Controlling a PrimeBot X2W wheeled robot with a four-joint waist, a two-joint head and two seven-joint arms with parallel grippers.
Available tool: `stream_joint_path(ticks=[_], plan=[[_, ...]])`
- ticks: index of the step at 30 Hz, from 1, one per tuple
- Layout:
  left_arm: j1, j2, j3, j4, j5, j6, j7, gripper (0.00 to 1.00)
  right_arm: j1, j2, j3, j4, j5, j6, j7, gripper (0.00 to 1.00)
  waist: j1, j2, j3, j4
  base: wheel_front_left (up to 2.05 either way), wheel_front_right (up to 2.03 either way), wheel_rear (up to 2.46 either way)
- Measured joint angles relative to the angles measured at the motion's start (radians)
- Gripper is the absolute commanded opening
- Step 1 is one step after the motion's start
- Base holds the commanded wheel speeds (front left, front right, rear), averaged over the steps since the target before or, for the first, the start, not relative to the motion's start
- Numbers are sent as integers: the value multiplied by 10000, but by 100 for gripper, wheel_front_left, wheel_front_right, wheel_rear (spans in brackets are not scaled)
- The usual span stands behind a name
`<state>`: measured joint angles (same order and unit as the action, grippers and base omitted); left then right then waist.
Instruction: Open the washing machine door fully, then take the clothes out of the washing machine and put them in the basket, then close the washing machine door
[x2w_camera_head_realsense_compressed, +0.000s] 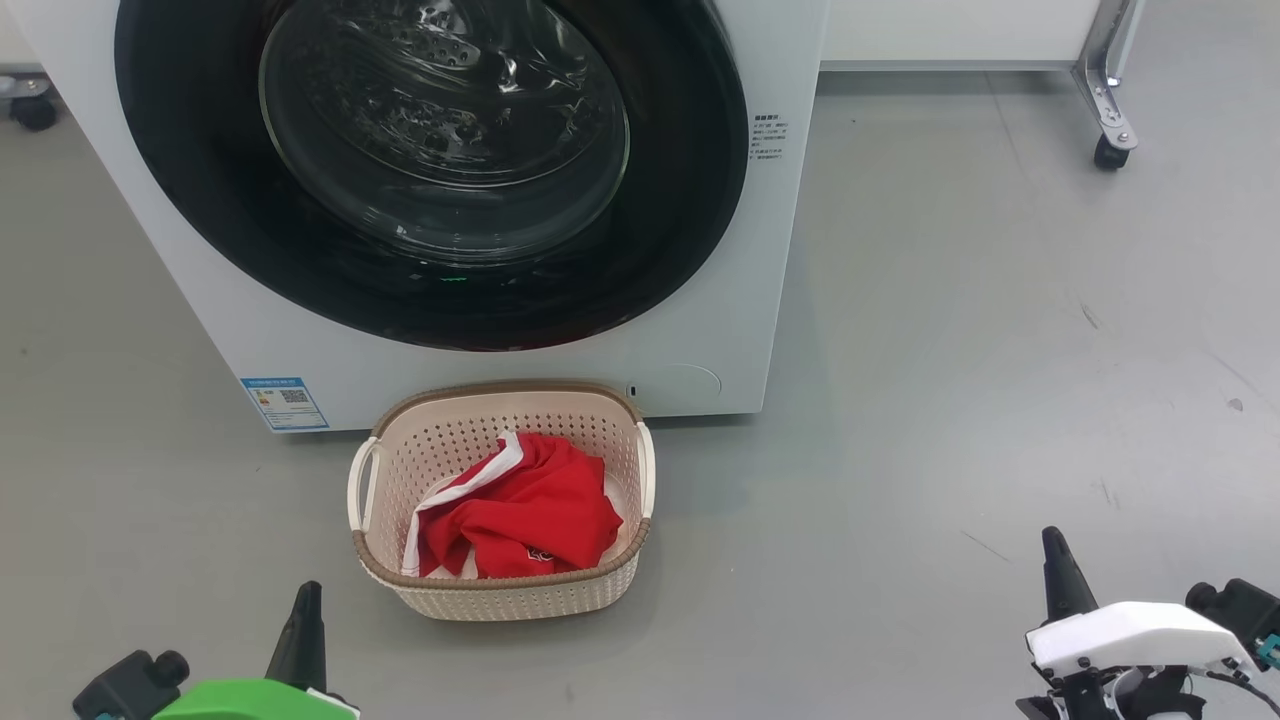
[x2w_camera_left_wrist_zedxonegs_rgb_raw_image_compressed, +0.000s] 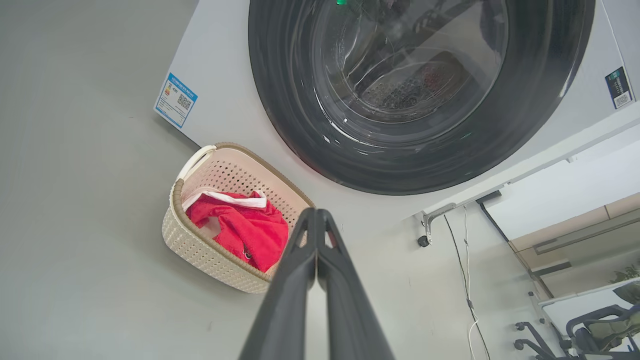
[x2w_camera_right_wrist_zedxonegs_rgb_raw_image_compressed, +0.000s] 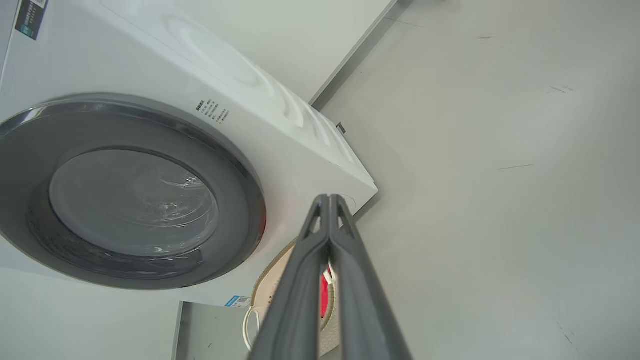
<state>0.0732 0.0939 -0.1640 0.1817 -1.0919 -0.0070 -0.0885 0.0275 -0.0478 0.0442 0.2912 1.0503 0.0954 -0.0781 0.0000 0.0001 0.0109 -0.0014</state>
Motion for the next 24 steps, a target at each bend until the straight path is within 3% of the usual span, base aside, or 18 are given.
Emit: stream_joint_path(ticks=[24], plan=[[-593,2,759,366,-3009,-598,669,0,-407,-128,-625,-46,3106,92,738,0,0,0,-40,6,0,0,0]])
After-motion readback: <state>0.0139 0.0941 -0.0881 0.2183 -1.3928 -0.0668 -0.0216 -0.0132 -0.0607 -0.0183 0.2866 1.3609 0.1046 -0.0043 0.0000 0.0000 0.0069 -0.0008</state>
